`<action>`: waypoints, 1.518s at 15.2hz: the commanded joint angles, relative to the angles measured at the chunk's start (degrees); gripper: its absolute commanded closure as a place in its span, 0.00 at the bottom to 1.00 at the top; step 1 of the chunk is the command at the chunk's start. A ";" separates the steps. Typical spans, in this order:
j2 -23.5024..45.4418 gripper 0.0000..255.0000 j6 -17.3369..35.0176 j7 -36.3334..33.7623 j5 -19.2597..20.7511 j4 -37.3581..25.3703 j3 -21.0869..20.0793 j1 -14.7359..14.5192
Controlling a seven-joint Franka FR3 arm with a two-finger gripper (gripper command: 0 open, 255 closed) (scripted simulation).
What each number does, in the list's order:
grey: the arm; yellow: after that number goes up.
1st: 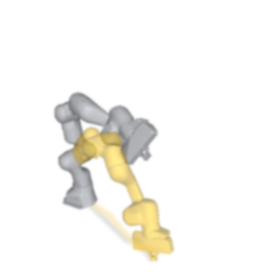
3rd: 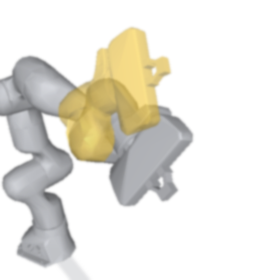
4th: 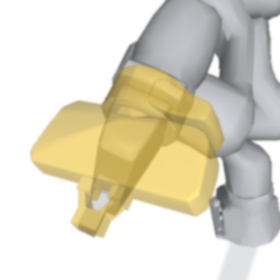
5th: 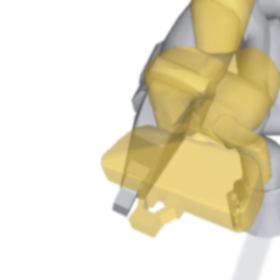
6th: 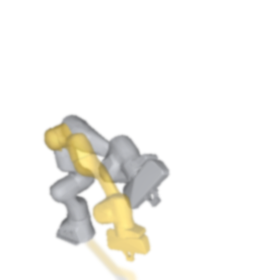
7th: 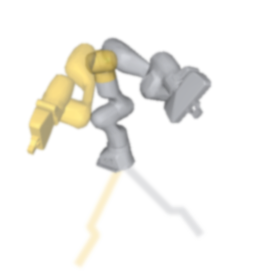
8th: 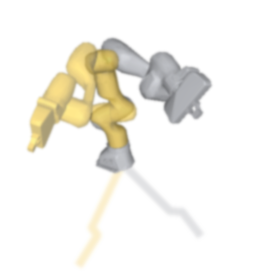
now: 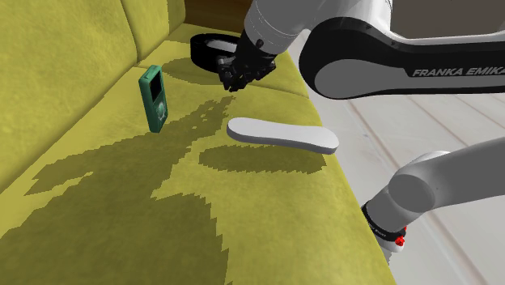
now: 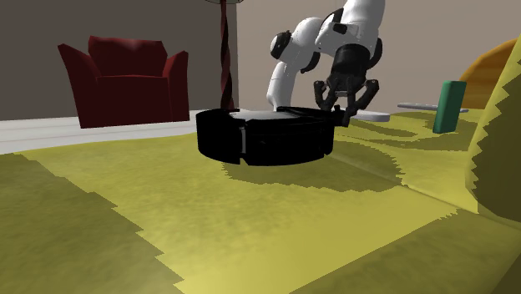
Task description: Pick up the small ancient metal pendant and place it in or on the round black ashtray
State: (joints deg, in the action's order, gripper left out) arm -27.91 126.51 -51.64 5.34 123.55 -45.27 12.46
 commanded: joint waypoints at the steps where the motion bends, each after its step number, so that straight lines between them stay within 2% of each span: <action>1: 0.00 1.00 0.00 0.00 0.00 0.00 0.00 0.00; 7: 0.05 1.00 -2.82 1.00 -0.18 -2.91 0.69 -0.01; 23: 2.28 1.00 -14.26 3.92 0.35 -16.54 1.68 1.27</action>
State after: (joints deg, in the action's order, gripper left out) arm -25.88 113.05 -47.89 5.60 108.00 -43.59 13.59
